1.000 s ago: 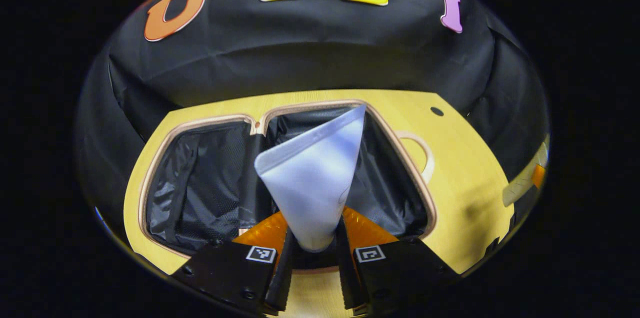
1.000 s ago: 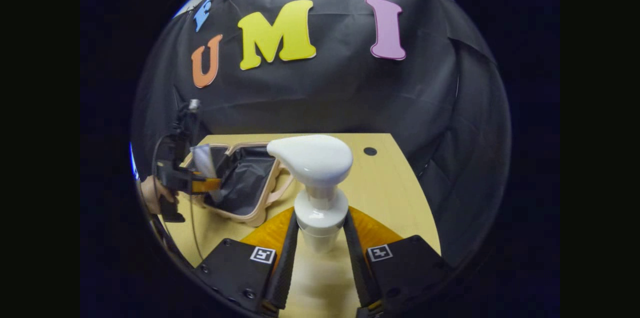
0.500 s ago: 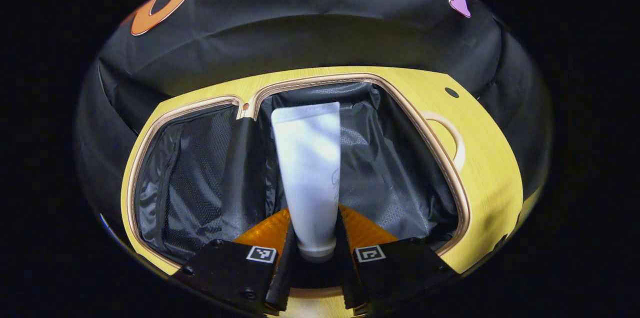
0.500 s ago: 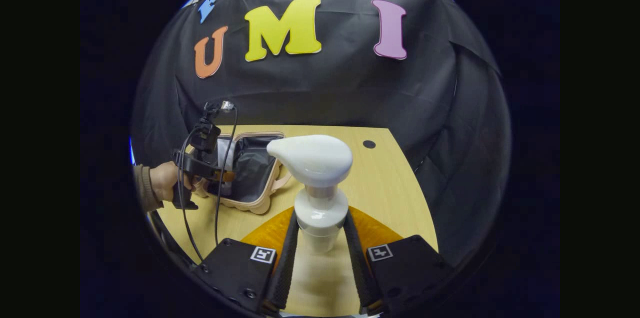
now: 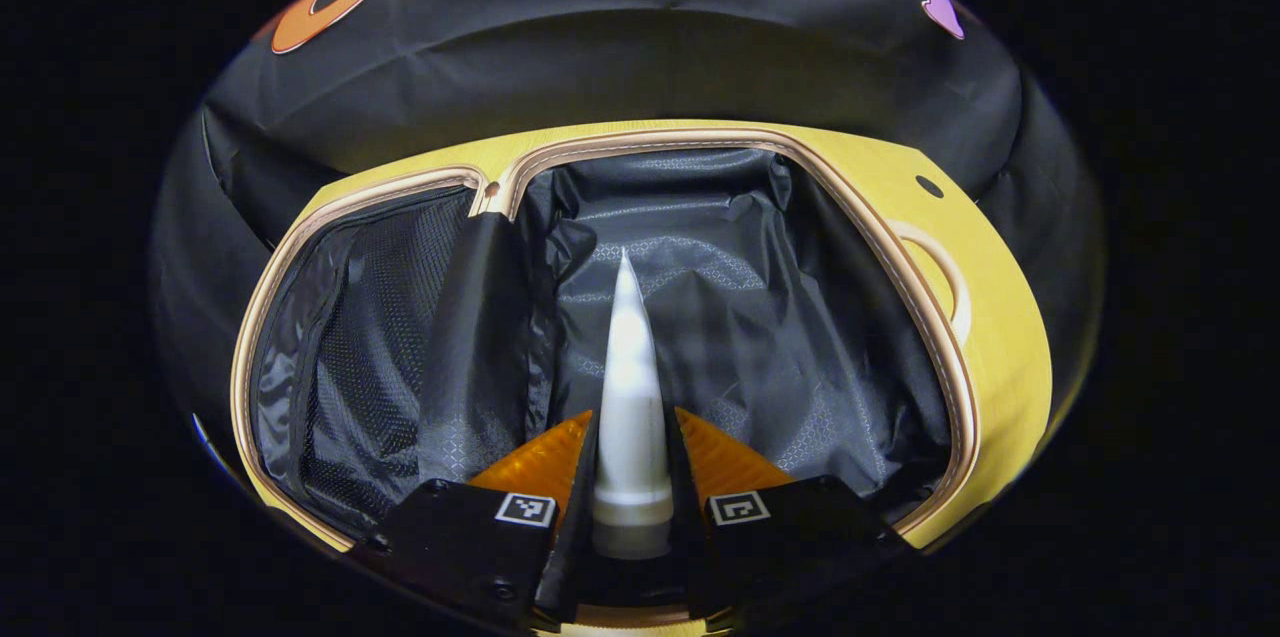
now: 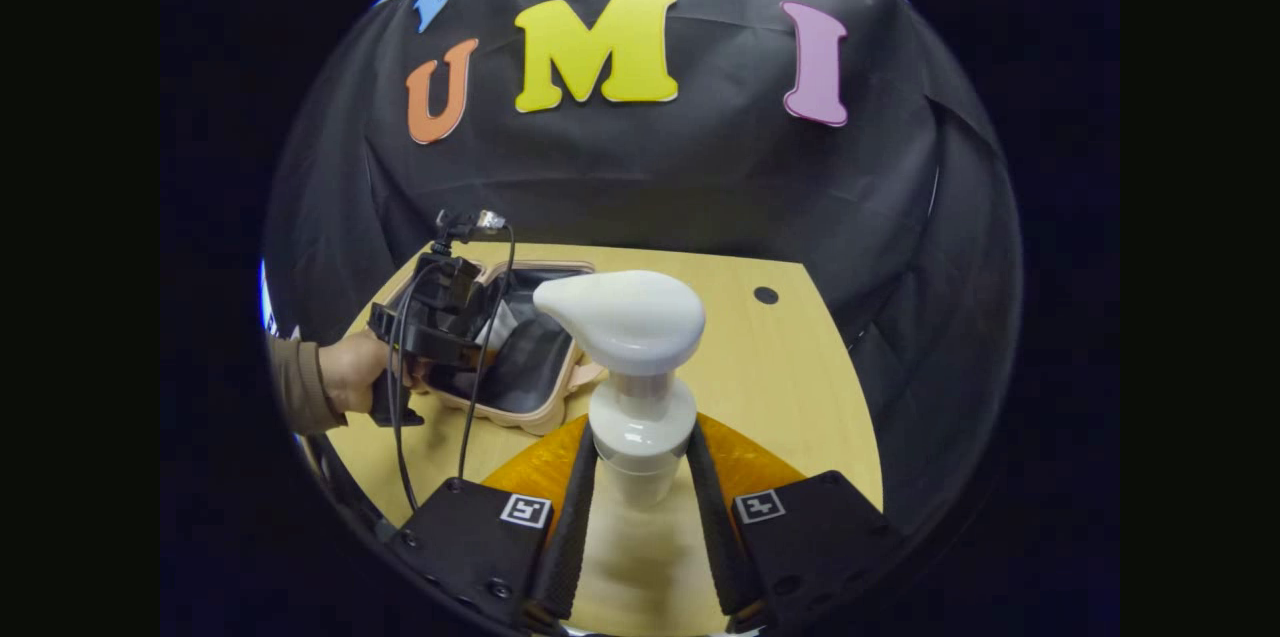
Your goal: First open the suitcase, pack the skin care products into it, and then close the suitcase.
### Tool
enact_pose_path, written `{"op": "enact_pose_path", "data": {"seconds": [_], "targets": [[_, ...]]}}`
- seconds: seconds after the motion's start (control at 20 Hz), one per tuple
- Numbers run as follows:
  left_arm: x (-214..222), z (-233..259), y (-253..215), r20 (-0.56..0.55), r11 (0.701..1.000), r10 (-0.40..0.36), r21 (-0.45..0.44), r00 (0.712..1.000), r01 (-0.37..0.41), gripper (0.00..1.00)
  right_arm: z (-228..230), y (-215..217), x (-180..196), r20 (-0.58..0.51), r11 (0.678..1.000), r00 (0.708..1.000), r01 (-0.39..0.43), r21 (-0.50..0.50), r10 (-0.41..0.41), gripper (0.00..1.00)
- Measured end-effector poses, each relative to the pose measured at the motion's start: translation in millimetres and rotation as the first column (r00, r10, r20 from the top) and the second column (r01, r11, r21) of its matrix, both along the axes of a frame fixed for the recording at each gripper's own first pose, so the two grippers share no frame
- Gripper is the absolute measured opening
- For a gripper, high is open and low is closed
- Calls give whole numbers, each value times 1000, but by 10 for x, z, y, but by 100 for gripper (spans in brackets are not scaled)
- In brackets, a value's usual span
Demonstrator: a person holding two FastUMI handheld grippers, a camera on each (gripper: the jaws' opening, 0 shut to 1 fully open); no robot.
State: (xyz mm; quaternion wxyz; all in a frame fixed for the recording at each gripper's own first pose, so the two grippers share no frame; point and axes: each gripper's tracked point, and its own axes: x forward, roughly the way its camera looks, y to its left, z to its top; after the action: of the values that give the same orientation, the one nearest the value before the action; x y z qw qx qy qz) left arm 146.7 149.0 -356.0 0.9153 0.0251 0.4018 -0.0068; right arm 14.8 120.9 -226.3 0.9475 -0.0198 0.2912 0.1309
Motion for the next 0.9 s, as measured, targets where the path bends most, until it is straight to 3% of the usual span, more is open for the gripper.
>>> {"op": "enact_pose_path", "data": {"seconds": [0.05, 0.15, 0.35, 0.45, 0.5, 0.9], "targets": [[5, 78, -12, 28, 1000, -1, -1, 1000, 1, 36, 37, 99, 55, 3, 1000, 1000, -18, 4, 18, 49], [-30, 439, -65, 140, 999, -18, -38, 990, 23, 43, 148, 337, 227, 19, 999, 999, -47, 21, 47, 49], [-352, 1069, 37, 319, 996, -37, -59, 947, 59, 88, 270, 1022, 659, 49, 991, 992, -115, 64, 112, 49], [-518, 1247, 191, 372, 997, -31, -49, 928, 53, 100, 188, 1348, 844, 50, 988, 988, -149, 45, 146, 49], [-589, 1295, 307, 383, 999, -26, -33, 923, 42, 94, 106, 1483, 894, 44, 986, 986, -163, 34, 161, 50], [-1063, 1331, 1433, 445, 994, 86, 24, 891, -108, 97, -859, 1969, 861, -179, 988, 973, -151, -13, 146, 50]]}}
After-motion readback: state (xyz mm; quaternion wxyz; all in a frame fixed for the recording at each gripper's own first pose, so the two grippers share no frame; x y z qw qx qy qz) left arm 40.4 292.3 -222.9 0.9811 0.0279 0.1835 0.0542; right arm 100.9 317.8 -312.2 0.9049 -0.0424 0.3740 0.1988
